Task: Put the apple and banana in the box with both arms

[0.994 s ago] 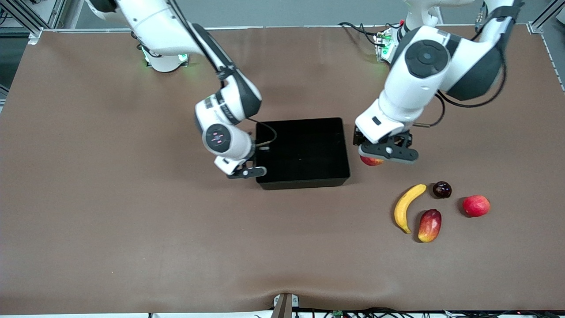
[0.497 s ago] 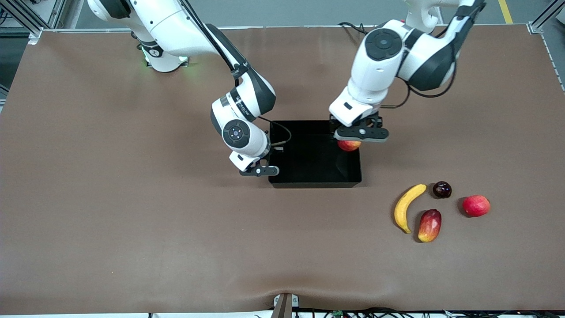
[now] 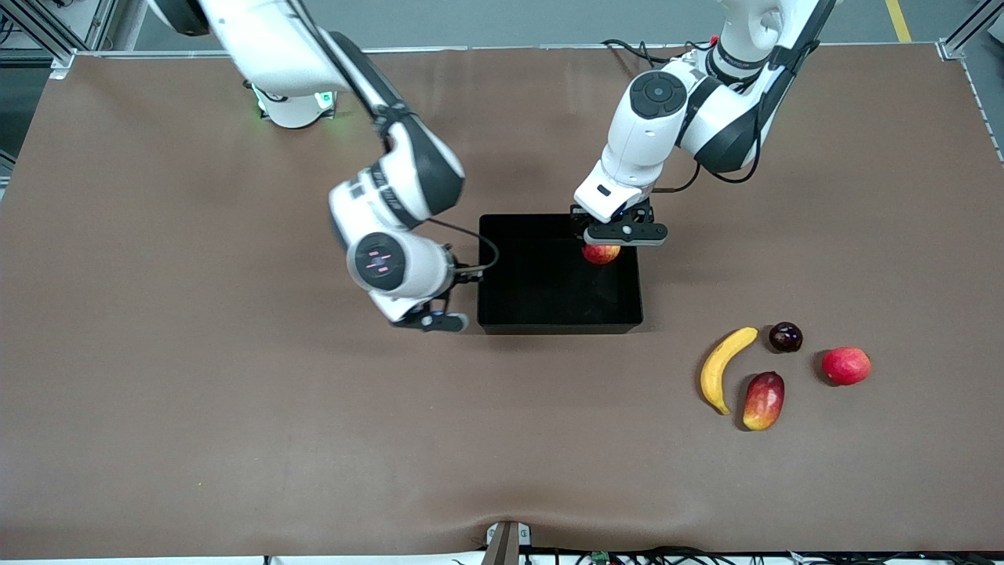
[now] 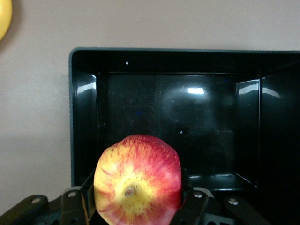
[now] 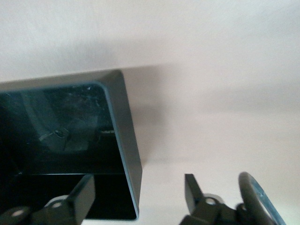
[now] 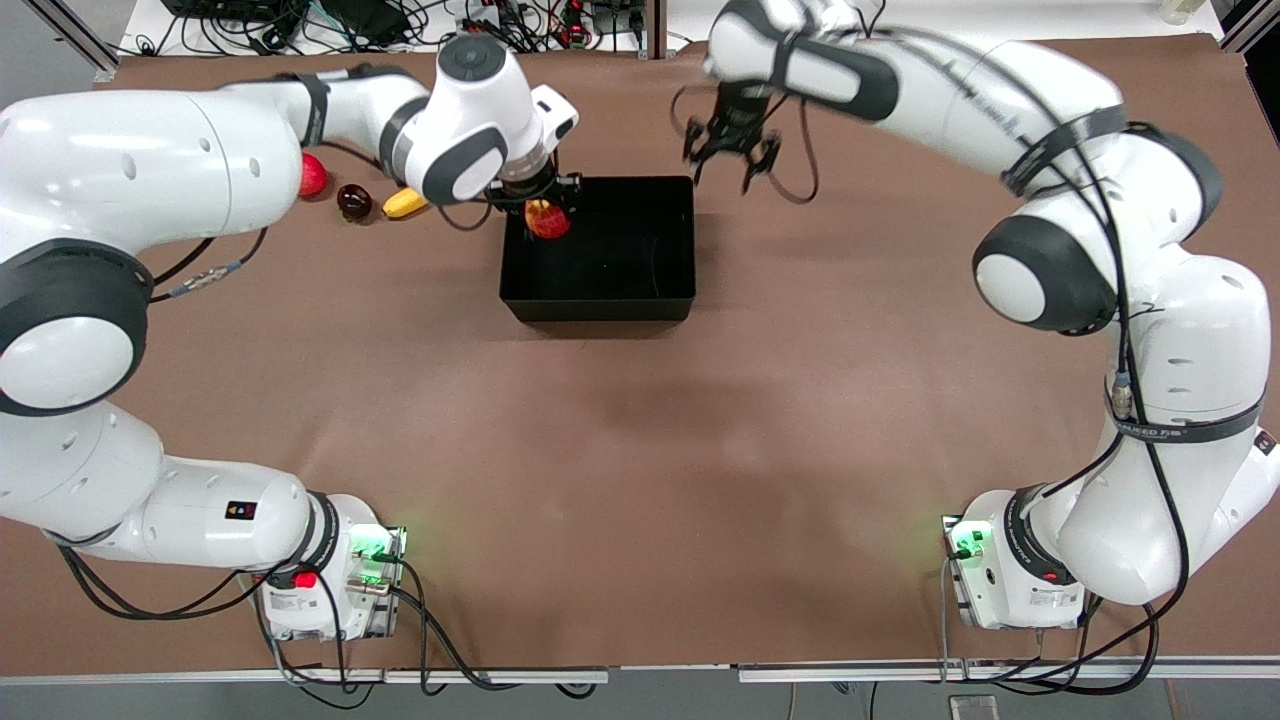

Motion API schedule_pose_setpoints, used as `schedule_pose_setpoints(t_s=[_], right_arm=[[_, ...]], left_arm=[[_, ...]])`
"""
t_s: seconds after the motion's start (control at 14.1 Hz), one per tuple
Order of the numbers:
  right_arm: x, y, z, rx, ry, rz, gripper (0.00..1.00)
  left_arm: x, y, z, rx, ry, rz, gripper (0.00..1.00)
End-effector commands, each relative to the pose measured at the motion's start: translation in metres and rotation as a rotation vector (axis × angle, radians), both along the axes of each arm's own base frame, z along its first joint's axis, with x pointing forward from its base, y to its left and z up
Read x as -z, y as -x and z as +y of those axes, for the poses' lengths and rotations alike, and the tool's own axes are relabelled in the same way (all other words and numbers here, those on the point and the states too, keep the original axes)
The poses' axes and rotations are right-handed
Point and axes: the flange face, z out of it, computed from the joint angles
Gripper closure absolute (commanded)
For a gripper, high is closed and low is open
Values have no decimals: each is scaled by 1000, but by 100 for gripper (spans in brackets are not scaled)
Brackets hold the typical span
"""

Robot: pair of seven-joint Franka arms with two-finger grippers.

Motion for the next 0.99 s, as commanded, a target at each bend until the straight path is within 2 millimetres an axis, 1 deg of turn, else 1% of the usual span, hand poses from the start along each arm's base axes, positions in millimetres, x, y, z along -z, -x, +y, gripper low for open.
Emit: schedule_pose_setpoints(t_s=[0.0, 0.07, 0.14, 0.21, 0.35, 0.43, 0.5, 0.64, 0.71, 0.78, 0.85, 0.92], right_arm=[[-36, -23, -31, 28, 18, -5, 0], [-50, -31, -47, 32, 37, -16, 0], [-72, -38, -71, 48, 41, -26, 0], [-92, -46, -101, 69, 35, -35, 0], [-111, -62, -158, 109, 21, -60, 0], [-125, -68, -185, 107, 26, -91, 0], [-141, -68, -208, 76, 51, -119, 0], [-159, -65, -246, 16, 110, -135, 0], [-171, -66, -274, 8, 110, -152, 0], [-189, -64, -301, 1, 94, -183, 0], [-208, -57, -318, -10, 87, -203, 0], [-219, -47, -332, -5, 90, -182, 0]], left_arm=[[17, 8, 5, -35, 16, -13, 100], [23, 9, 4, -46, 9, -7, 100], [31, 10, 4, -49, -11, -10, 100], [39, 10, 3, -65, -34, -23, 100], [62, 9, 2, -87, -80, -43, 100], [71, 6, 0, -107, -87, -51, 100], [80, 5, -3, -122, -92, -53, 100], [93, 5, -4, -129, -105, -62, 100], [97, 5, -5, -138, -106, -61, 100], [102, 8, -8, -148, -104, -50, 100], [105, 10, -10, -149, -103, -44, 100], [112, 12, -10, -147, -106, -29, 100]])
